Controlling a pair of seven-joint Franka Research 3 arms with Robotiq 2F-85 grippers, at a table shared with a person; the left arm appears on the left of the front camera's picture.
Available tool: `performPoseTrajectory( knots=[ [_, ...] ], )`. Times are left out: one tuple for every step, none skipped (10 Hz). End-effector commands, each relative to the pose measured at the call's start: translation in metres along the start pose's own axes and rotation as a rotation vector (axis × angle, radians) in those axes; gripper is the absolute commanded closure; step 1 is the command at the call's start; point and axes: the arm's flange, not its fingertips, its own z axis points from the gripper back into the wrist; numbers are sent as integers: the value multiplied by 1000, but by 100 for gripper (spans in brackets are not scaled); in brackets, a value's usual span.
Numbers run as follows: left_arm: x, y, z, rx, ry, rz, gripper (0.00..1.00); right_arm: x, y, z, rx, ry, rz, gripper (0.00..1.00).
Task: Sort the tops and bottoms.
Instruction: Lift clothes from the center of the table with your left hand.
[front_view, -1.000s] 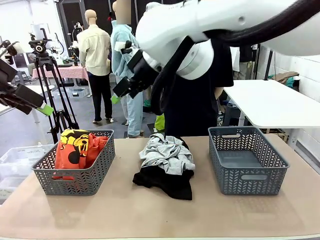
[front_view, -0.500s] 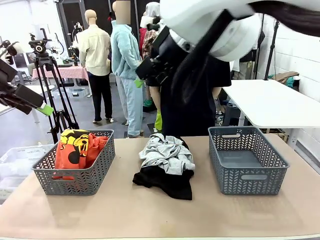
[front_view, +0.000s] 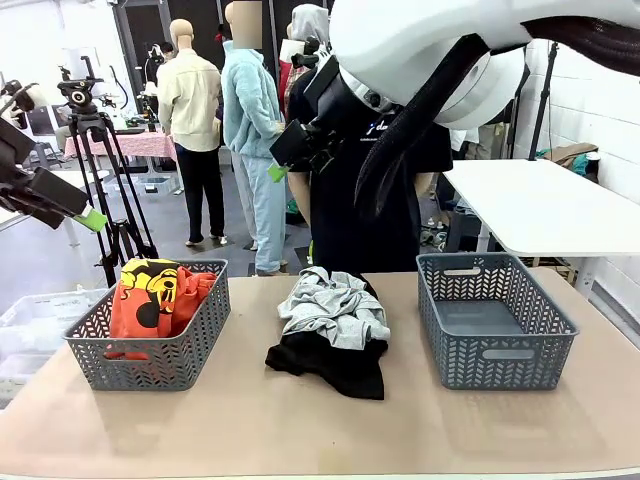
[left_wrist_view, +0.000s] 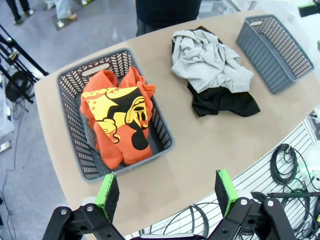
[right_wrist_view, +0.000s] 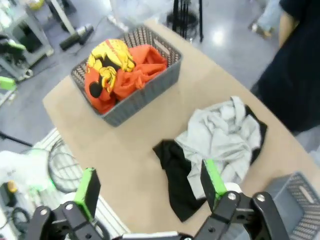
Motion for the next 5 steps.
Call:
performPoseTrajectory(
  knots=[
    [2, 1, 0, -2, 0, 2, 0, -13, -53, 1, -27, 150, -112, 0],
    [2, 1, 0, -2, 0, 2, 0, -26, -72, 18, -88, 171, -178, 0],
    [2, 1, 0, -2, 0, 2, 0, -43, -87, 37, -130, 172, -254, 0],
    [2, 1, 0, -2, 0, 2, 0, -55, -97, 53, -157, 145, -302, 0],
    [2, 1, 0, -2, 0, 2, 0, -60, -101, 62, -165, 108, -316, 0]
  ],
)
